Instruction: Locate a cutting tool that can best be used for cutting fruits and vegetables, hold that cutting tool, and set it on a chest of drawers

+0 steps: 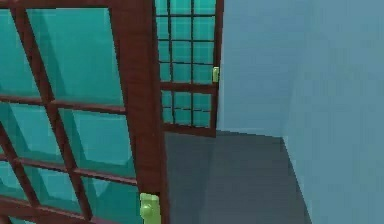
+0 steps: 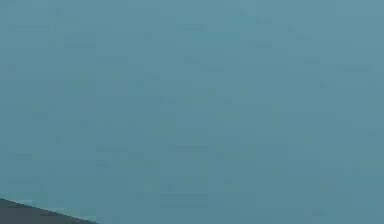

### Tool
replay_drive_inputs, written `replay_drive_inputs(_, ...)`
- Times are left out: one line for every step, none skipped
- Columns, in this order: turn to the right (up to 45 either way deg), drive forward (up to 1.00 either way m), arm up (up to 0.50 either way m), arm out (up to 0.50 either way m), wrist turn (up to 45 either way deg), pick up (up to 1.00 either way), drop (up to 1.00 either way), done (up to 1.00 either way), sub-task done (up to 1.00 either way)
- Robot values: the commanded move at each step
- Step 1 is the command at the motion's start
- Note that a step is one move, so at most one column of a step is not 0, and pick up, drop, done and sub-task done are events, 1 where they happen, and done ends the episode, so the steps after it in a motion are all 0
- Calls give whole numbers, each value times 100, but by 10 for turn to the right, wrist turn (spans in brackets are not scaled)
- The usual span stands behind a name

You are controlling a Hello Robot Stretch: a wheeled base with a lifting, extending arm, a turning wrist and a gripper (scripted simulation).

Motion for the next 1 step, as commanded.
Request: replay_drive_inputs(60, 0, 0, 0, 0, 0, 0, 0, 0)
